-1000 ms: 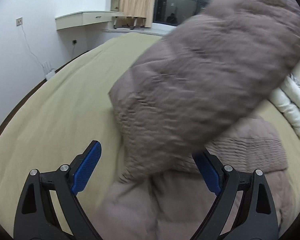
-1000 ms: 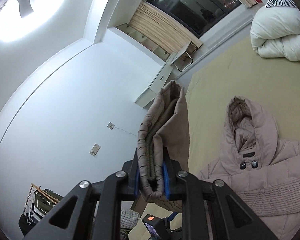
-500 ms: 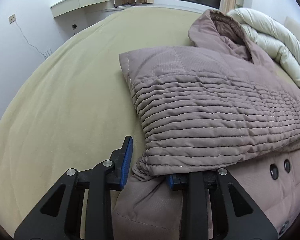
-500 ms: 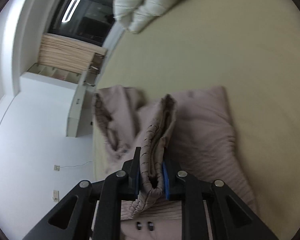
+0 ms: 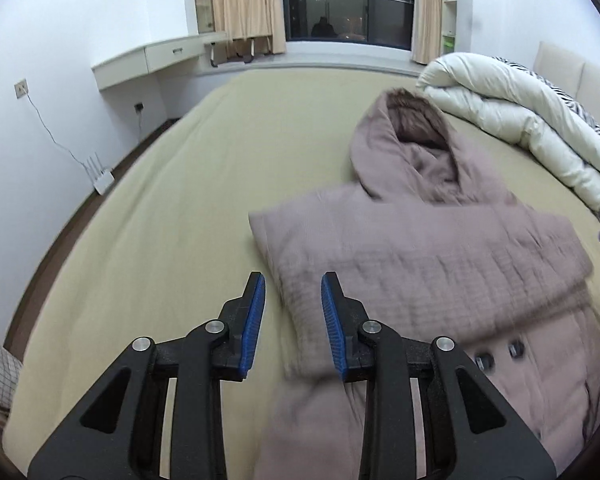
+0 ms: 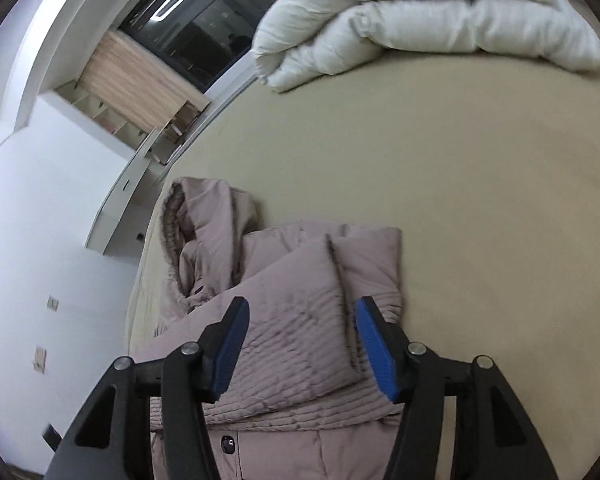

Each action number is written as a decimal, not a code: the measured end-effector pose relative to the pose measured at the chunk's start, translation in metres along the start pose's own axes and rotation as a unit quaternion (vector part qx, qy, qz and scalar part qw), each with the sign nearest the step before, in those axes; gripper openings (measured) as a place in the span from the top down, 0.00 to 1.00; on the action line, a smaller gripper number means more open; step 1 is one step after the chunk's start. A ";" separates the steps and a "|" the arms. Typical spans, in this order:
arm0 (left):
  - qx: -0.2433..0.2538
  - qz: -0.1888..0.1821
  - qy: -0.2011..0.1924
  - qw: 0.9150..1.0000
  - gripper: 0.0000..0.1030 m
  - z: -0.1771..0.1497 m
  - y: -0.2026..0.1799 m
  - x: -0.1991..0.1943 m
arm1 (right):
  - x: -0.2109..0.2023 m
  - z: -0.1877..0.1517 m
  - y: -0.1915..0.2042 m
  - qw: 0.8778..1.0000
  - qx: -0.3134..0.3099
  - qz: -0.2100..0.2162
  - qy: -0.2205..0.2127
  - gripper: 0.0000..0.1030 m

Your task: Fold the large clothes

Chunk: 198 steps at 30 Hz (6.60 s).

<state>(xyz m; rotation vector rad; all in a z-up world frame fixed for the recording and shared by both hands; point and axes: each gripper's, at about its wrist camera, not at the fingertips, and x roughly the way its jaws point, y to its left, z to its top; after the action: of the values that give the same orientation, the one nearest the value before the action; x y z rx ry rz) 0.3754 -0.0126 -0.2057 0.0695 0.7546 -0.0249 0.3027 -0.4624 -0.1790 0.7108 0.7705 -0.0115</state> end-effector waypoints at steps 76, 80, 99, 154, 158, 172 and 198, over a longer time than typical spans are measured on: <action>-0.036 -0.080 0.091 0.992 0.89 0.235 -0.115 0.292 | 0.295 0.102 0.182 0.954 -0.251 -0.149 0.075 0.58; -0.043 -0.084 0.077 0.993 0.91 0.234 -0.109 0.279 | 0.279 0.101 0.173 0.960 -0.236 -0.133 0.068 0.84; -0.067 -0.127 -0.009 0.990 0.92 0.140 -0.065 0.046 | 0.064 0.010 0.120 0.984 -0.172 -0.040 -0.019 0.89; -0.003 -0.136 0.101 0.986 0.92 0.051 -0.098 0.028 | 0.124 -0.037 0.184 0.956 -0.283 -0.049 0.059 0.67; -0.024 -0.140 0.129 0.981 0.92 0.035 -0.090 0.056 | 0.178 -0.065 0.151 0.949 -0.284 -0.079 0.109 0.71; 0.013 -0.178 0.049 0.983 0.92 0.089 -0.134 0.027 | 0.130 -0.002 0.159 0.971 -0.226 -0.074 0.033 0.70; 0.014 -0.139 0.096 0.985 0.92 0.042 -0.132 0.104 | 0.235 -0.024 0.150 0.952 -0.272 -0.086 0.107 0.74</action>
<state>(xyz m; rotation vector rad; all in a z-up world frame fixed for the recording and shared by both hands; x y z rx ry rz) 0.4736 -0.1466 -0.2530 -0.0073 0.9528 -0.2992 0.4974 -0.2762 -0.2543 0.1177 0.9883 0.1191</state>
